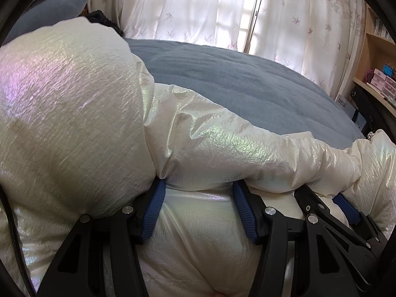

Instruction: Fold large clothes

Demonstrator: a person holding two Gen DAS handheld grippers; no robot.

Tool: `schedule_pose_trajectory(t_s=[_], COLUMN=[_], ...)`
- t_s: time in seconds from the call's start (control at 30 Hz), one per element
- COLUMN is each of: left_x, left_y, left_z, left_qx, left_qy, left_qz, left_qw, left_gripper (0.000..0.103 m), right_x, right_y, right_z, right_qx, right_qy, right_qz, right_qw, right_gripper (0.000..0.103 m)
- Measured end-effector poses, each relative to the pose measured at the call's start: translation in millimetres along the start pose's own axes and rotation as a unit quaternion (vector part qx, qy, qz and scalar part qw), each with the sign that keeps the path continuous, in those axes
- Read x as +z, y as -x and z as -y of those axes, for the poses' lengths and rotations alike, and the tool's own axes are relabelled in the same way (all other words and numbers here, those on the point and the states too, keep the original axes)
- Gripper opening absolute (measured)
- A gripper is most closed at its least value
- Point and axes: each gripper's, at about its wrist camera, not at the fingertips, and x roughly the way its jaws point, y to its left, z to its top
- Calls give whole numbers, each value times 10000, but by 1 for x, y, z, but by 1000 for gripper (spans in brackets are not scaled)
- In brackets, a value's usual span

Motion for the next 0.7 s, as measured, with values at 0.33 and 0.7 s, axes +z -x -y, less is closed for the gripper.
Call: schedule_pose_trajectory(t_s=[0.33, 0.7], left_x=[65, 86], left_y=[4, -15], left_z=[-9, -49], left_qx=[-277, -83], left_qy=[-263, 7], left_qz=[-1020, -594], left_qw=[9940, 9982], left_gripper=[56, 56], right_x=[47, 59], right_y=[7, -5], right_z=[8, 94], right_qx=[195, 410], right_qy=[421, -494], right_qz=[-1003, -619], right_qw=[9939, 9960], right_gripper=[73, 72])
